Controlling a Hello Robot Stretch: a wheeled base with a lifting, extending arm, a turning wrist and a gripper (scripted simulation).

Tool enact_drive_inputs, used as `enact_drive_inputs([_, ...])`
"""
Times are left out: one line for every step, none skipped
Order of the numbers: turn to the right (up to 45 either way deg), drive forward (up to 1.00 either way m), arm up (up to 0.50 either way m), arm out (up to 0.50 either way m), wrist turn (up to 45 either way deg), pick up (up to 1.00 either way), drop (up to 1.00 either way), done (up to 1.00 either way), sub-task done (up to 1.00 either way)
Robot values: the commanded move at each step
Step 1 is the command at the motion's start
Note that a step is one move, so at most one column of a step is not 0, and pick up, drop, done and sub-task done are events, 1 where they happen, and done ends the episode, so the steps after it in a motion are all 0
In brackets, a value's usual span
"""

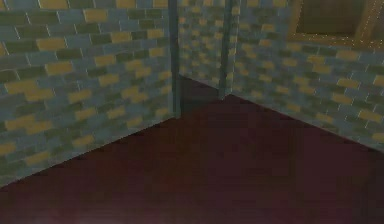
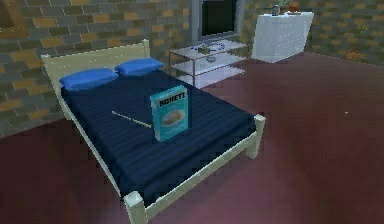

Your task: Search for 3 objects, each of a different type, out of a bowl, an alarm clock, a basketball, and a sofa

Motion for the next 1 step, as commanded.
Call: enact_drive_inputs([6.0,0.00,0.00,0.00,0.0,0.00,0.00,0.00,0.00])
